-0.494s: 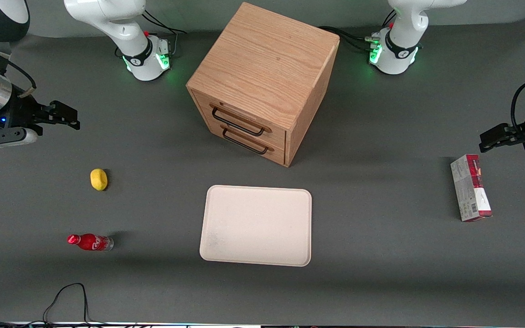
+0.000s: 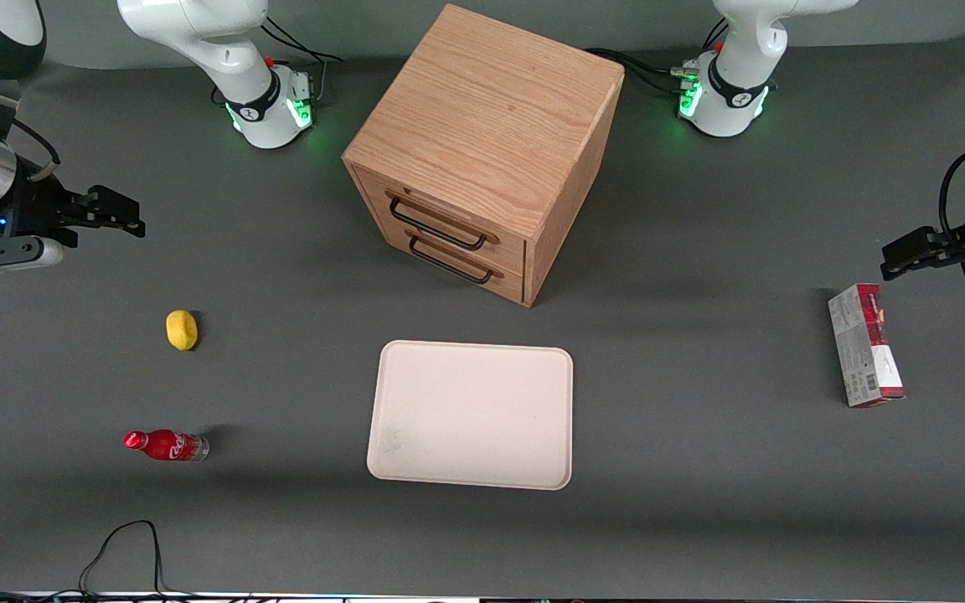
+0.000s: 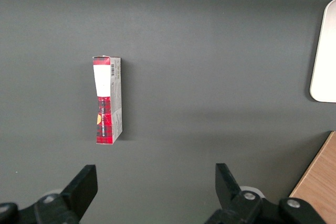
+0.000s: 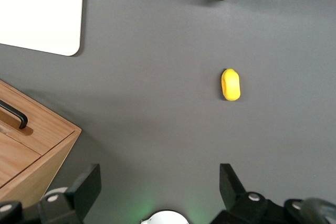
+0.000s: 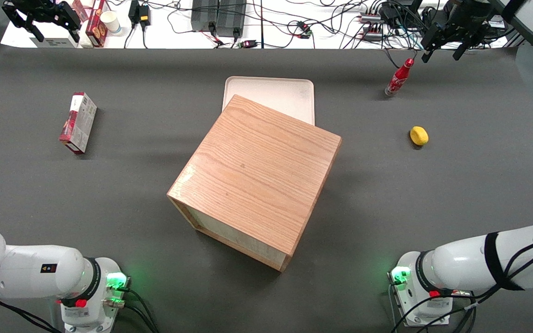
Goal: Place coke bottle on tray
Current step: 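Move the open right gripper toward the red Coca-Cola bottle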
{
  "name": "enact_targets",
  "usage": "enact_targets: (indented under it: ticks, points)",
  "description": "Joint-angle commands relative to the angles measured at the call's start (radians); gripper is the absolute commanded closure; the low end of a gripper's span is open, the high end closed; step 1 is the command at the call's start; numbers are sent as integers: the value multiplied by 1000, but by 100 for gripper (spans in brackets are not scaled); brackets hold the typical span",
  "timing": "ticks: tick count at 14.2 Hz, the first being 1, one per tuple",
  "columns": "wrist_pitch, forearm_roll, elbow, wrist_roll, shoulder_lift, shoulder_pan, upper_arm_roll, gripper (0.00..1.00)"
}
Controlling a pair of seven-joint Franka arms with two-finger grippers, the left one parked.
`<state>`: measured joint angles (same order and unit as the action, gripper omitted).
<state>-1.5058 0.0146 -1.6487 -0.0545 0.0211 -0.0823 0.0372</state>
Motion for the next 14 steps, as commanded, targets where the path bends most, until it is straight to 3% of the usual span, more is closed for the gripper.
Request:
enact_targets:
  ticks: [1, 6, 14]
  points:
    - [29, 24, 32, -12, -15, -2, 10, 0]
    - [33, 24, 52, -5, -27, -1, 12, 0]
    - [114, 25, 220, -19, -145, 48, 39, 0]
